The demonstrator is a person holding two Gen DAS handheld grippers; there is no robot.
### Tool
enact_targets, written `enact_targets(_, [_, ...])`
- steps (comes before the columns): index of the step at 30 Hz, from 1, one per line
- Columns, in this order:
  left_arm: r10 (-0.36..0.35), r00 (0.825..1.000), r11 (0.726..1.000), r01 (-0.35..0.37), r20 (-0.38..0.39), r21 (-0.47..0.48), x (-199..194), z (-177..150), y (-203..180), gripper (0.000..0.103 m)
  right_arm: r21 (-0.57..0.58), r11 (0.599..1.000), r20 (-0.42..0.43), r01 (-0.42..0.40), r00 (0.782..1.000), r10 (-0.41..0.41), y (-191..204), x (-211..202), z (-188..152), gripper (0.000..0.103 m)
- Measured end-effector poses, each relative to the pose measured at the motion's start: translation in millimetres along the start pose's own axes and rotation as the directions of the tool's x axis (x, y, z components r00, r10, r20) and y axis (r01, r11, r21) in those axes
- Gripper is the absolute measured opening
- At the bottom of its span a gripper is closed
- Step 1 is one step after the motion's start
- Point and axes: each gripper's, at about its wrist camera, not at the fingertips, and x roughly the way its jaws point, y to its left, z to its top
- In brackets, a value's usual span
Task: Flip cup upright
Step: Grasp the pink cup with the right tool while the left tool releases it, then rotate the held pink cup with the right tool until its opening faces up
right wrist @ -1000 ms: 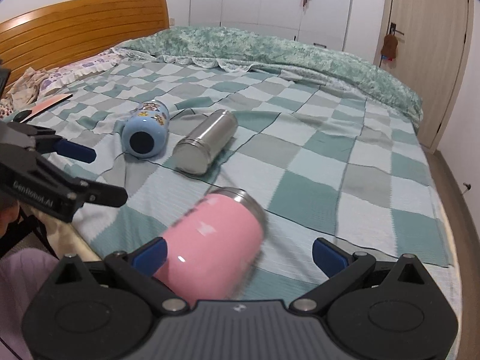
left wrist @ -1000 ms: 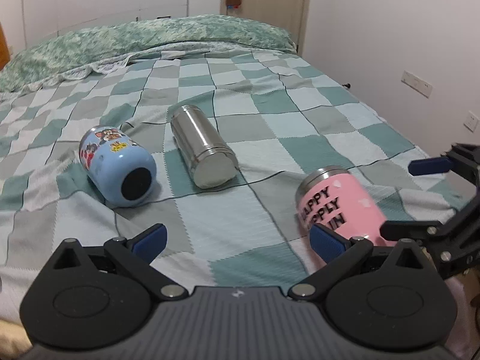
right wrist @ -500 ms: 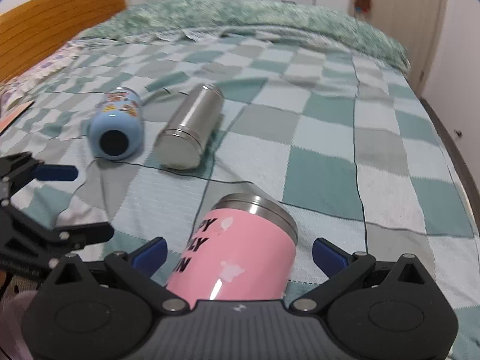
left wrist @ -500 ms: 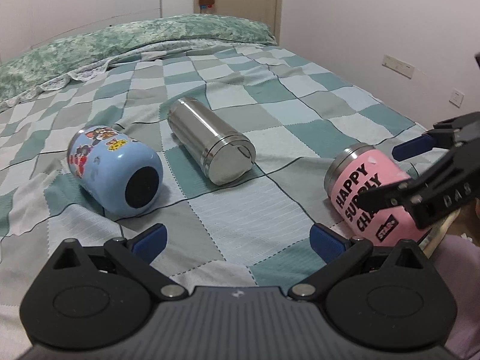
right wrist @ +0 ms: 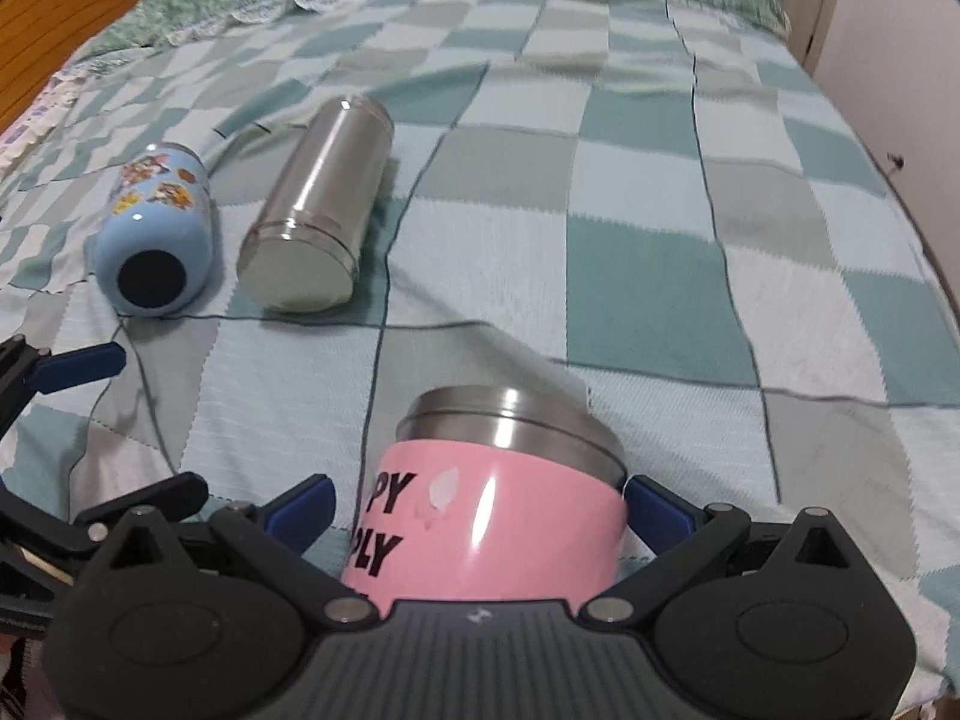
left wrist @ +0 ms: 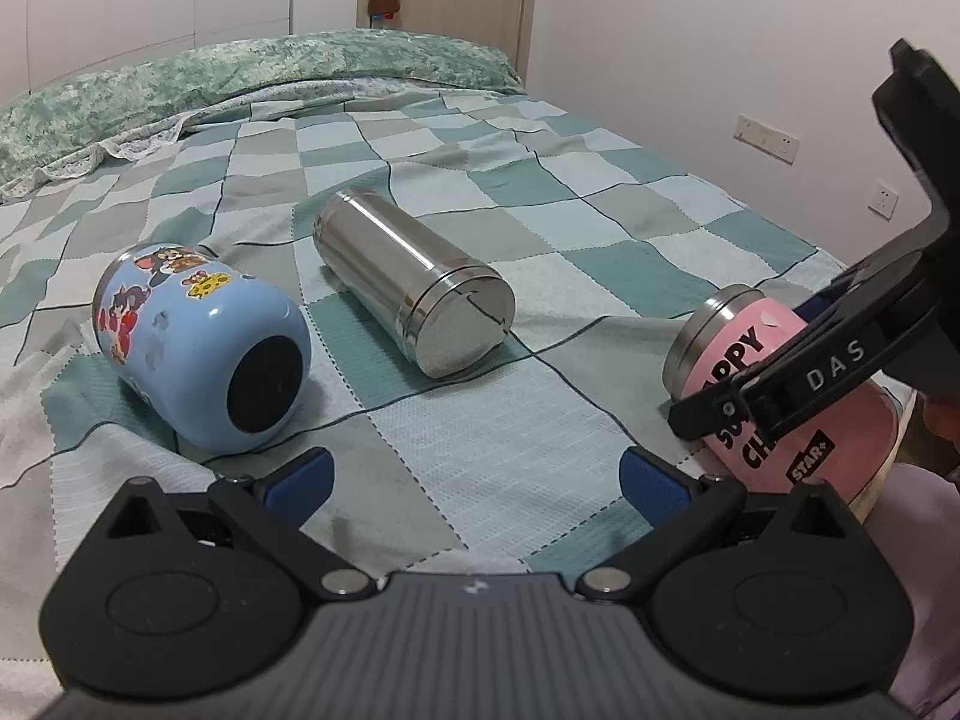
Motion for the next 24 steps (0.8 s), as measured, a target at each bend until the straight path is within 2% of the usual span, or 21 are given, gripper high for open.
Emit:
enact_targets(3, [-0.01,1.0,1.0,0.01,0.003,-0.003,1,-1,2,0.103,0.033,0.999,-0.028,-0.013,0.999,0.014,-3,7,1,0.101])
enact_targets(8, [-0.015,1.0,1.0,0.015,0.008,0.0,0,0,2,0.103,0.123,0.992,-0.089,-0.031,0.995,0.042,-13,15,5,0.092])
enact_targets(9, [-0.015,1.0,1.0,0.015,0.009,0.0,0,0,2,0.103,0.133,0.991,-0.094,-0.03,0.995,0.043,-14,15,6,0.088])
enact_targets(14, [-0.014,1.0,1.0,0.014,0.011,-0.014,-1,-1,1,0.103,0.143,0.988,-0.116,-0.065,0.99,0.082,-20,14,9,0.086])
enact_targets(18, [-0.005,1.0,1.0,0.005,0.01,-0.015,-3,-1,-3,0.103,0.117,0.988,-0.077,-0.099,0.991,0.108,-22,7,4,0.085])
enact_targets(24, [0.003,1.0,1.0,-0.003,0.022,-0.017,-10,5,-11,0.103,0.066,0.985,0.058,-0.157,0.986,0.153,-24,-21,-7,0.085])
